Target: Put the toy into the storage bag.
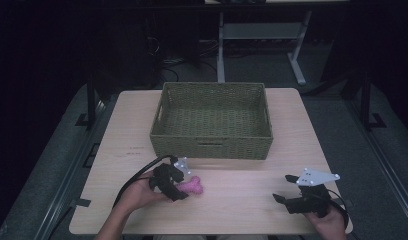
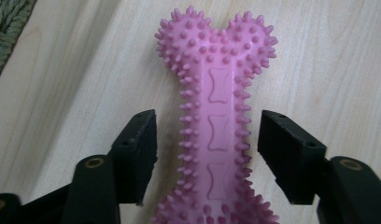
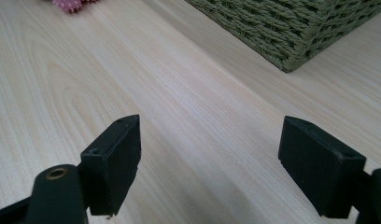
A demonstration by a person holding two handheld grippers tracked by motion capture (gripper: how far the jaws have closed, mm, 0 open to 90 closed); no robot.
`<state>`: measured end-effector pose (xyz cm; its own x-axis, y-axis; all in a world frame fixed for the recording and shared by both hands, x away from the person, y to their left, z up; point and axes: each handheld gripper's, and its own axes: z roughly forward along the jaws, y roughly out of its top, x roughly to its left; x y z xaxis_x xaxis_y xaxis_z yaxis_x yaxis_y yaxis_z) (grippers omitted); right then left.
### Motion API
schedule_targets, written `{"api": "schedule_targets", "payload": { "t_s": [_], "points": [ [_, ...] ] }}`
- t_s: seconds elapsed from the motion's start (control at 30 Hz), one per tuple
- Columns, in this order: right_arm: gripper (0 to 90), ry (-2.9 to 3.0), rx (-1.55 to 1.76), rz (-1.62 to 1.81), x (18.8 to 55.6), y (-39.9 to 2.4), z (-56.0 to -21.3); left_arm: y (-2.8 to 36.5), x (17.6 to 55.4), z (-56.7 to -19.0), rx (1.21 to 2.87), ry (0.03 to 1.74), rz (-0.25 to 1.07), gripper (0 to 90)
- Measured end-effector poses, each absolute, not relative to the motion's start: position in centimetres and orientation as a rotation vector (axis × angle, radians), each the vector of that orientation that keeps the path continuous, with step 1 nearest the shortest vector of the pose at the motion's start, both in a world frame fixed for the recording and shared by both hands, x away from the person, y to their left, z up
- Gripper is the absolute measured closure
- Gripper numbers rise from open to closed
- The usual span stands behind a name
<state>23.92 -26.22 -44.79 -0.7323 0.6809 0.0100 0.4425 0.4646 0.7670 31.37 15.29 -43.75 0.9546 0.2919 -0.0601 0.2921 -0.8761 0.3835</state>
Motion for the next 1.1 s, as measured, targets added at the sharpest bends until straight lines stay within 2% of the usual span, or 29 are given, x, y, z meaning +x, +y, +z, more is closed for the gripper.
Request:
{"api": "schedule_targets", "payload": {
  "t_s": [0.67, 1.1],
  "points": [
    [21.0, 2.405, 0.946, 1.142, 23.87, -26.39, -44.65, 14.96, 31.11, -43.91, 2.734, 0.374, 0.019, 56.5],
    [20.9, 2.406, 0.954, 1.148, 23.87, -26.39, -44.66, 14.47, 30.92, -43.59, 2.763, 0.339, 0.043, 58.9]
  ]
}}
